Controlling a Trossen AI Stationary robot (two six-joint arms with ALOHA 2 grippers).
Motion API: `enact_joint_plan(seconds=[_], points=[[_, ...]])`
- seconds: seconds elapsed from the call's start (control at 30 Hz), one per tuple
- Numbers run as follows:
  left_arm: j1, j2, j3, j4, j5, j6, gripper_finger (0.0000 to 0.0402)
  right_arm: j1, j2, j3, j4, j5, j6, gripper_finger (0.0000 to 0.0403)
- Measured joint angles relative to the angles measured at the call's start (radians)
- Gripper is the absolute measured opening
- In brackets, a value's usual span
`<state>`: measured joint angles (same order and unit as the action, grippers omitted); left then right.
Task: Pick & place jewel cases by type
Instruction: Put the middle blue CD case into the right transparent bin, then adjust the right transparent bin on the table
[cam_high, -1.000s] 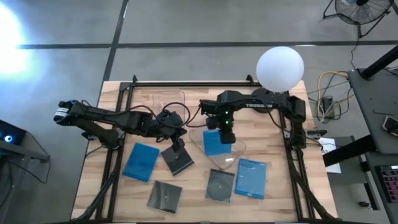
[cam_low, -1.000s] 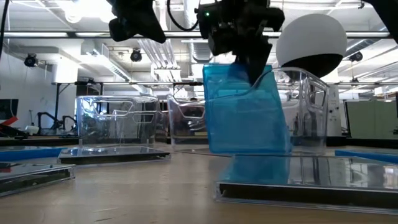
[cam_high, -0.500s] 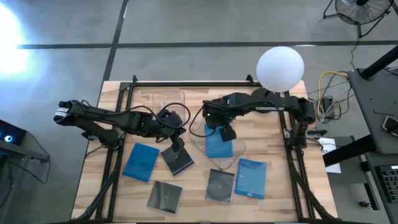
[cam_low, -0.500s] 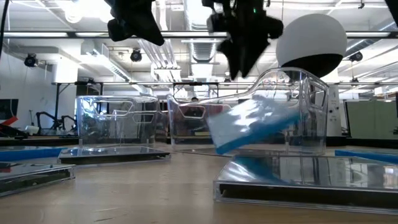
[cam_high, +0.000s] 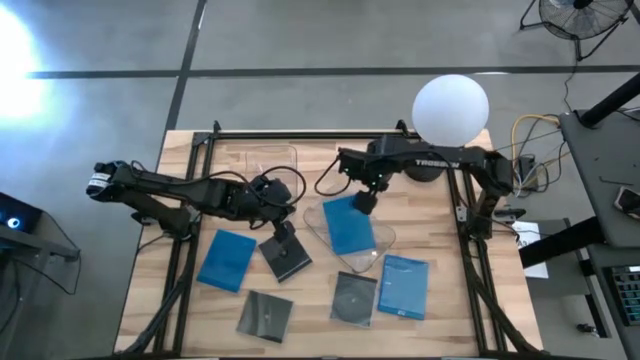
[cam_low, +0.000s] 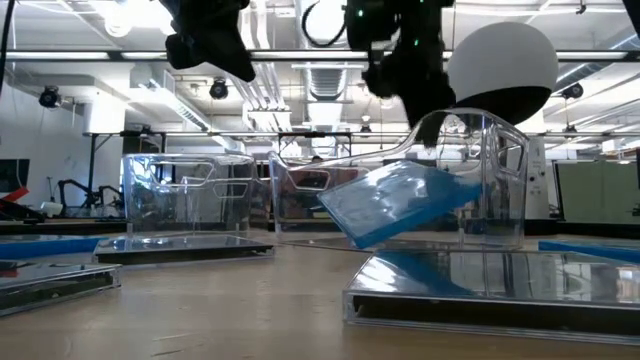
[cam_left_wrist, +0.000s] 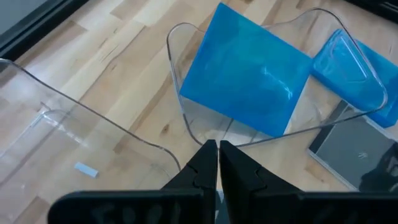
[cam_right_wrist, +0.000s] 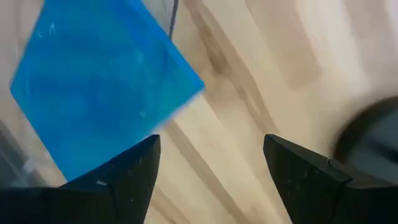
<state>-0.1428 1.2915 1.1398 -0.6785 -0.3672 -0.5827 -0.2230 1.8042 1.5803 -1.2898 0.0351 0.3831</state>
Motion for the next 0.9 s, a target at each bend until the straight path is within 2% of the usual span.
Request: enact_joint_plan(seconds=[0.13,0.33,0.37,0.5,0.7,0.8,0.9], points=[[0.0,0.0,0.0,-0.009,0.0,-0.001,0.0,-0.005,0.0,-0.076,0.153,-0.096,0.082,0.0274],[-0.002,0.0,0.0,-0.024,0.002,-0.002,0.0,-0.004,0.006,-0.125,0.385,-0.313,0.092,0.0274],[-0.002,0.0,0.0,-0.027,0.003,0.0,0.0,-0.002,0.0,-0.122,0.423,-0.32,0.091,0.0274],[-0.002,0.0,0.0,-0.038,0.002,0.002,0.0,0.009,-0.027,-0.084,0.497,-0.261,0.067,0.0274],[-0.002,0.0,0.0,-0.049,0.002,0.009,0.0,0.008,-0.057,-0.046,0.3,-0.006,0.035,0.0274],[-0.002,0.0,0.0,-0.051,0.002,0.01,0.0,0.034,-0.071,-0.046,0.268,0.048,-0.096,0.0273],[-0.002,0.0,0.0,-0.059,0.002,0.024,0.0,0.09,-0.064,-0.048,0.31,0.107,-0.34,0.0267]])
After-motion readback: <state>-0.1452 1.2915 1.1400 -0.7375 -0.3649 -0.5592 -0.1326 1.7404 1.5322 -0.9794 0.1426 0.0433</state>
